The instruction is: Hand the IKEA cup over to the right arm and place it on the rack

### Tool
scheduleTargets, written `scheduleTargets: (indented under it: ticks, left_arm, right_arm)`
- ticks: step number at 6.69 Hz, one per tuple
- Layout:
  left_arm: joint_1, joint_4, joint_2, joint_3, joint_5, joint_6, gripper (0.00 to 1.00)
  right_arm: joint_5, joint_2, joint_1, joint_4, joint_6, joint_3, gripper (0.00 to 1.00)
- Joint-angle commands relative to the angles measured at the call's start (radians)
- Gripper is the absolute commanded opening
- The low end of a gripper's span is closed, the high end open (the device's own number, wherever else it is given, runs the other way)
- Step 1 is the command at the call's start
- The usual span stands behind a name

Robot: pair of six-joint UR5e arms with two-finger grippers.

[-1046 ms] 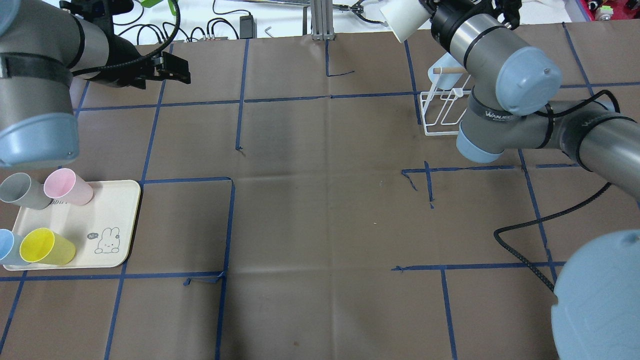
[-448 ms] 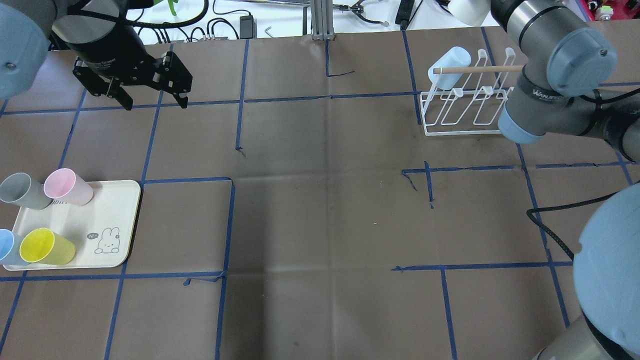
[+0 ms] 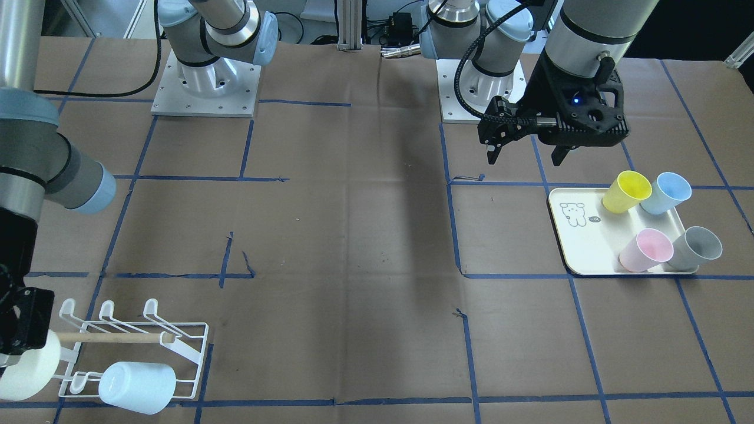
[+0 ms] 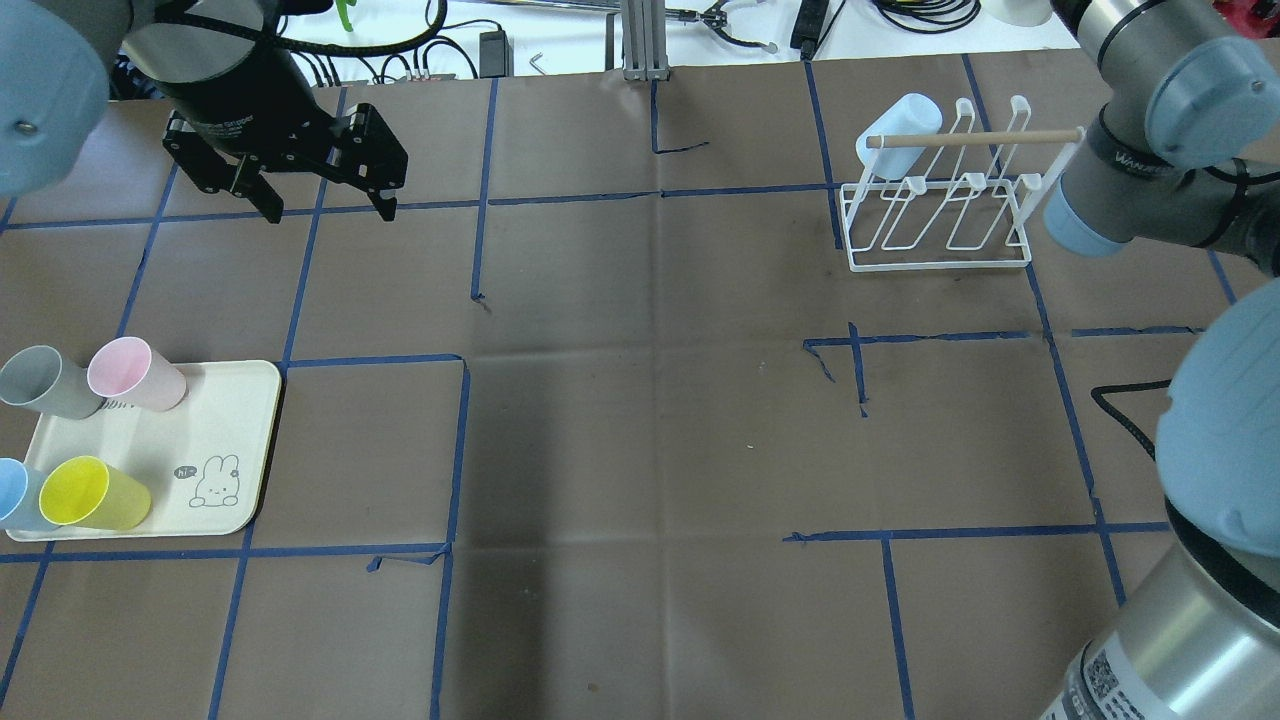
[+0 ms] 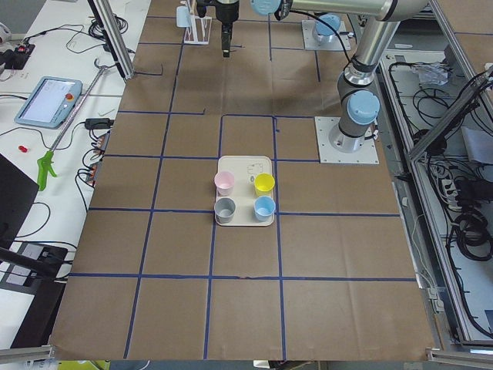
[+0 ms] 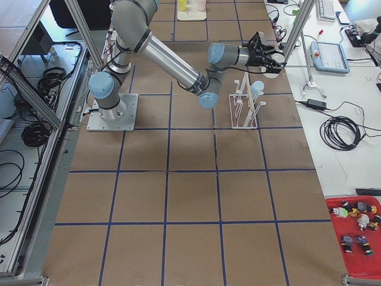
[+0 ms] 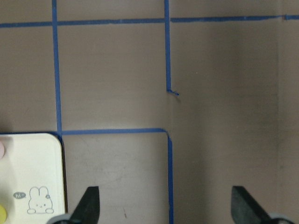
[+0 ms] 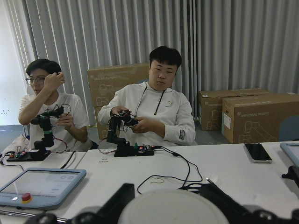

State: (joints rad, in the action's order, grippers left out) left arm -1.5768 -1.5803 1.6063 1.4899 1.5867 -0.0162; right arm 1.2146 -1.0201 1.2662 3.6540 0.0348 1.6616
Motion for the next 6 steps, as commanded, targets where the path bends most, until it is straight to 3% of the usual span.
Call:
scheduleTargets:
  ticks: [1, 6]
  left_arm:
    - [-0.003, 0.008, -0.006, 0.013, 0.002, 0.002, 0.99]
    - [0.011, 0.022, -0.012, 0.024, 0.007, -0.010, 0.99]
  right_arm:
    - [-0.007, 0.075, -0.022, 0.072, 0.053, -0.023, 0.09]
    - [-0.036, 0.080, -0.062, 0.077, 0.054, 0.076, 0.09]
